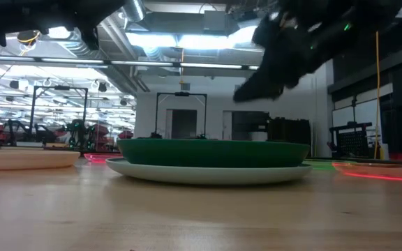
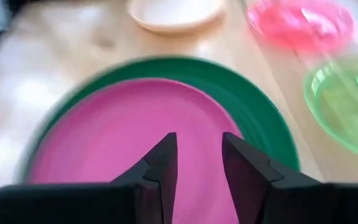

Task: Stack plastic plates
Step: Stack the light orange plate on top of the pink plate

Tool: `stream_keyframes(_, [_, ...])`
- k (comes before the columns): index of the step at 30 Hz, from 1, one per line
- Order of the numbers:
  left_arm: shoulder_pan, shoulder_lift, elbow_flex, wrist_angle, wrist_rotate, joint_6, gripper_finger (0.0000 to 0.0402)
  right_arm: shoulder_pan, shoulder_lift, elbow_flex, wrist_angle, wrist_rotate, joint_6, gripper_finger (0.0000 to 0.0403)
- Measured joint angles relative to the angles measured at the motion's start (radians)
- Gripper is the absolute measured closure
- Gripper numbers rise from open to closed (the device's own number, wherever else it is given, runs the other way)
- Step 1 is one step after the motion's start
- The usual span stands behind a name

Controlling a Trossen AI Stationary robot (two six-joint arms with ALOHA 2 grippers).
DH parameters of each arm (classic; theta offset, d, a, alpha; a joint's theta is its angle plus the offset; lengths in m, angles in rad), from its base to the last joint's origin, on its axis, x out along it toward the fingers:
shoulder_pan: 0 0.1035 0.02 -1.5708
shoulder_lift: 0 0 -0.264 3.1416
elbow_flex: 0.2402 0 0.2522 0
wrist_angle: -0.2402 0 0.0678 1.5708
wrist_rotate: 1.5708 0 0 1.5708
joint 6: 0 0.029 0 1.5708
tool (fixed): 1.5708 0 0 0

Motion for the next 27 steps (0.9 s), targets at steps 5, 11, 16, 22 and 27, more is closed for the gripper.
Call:
stream_keyframes(5, [-0.024, 0.087, 0.080, -0.031, -0.006, 0.021, 0.0399, 0.103, -0.077, -0.030, -0.001, 0.054, -0.047, 0.0286])
stream_keyframes(11, [-0.061, 0.231, 0.233, -0.206, -0.011, 0.042, 0.0399, 0.233, -0.093, -0.093, 0.062, 0.134, -0.070, 0.0285])
stream_keyframes(16, [-0.104, 0.327, 0.390, -0.425, -0.093, 0.030, 0.0399, 0.325, -0.093, -0.143, 0.174, 0.149, -0.090, 0.0285])
stream_keyframes(22, [-0.157, 0.398, 0.571, -0.769, -0.125, -0.103, 0.0399, 0.439, -0.093, -0.149, 0.219, 0.117, -0.178, 0.0285])
stream_keyframes(27, [-0.238, 0.439, 0.643, -0.974, -0.158, -0.145, 0.0399, 0.499, -0.093, -0.149, 0.215, 0.136, -0.184, 0.0285])
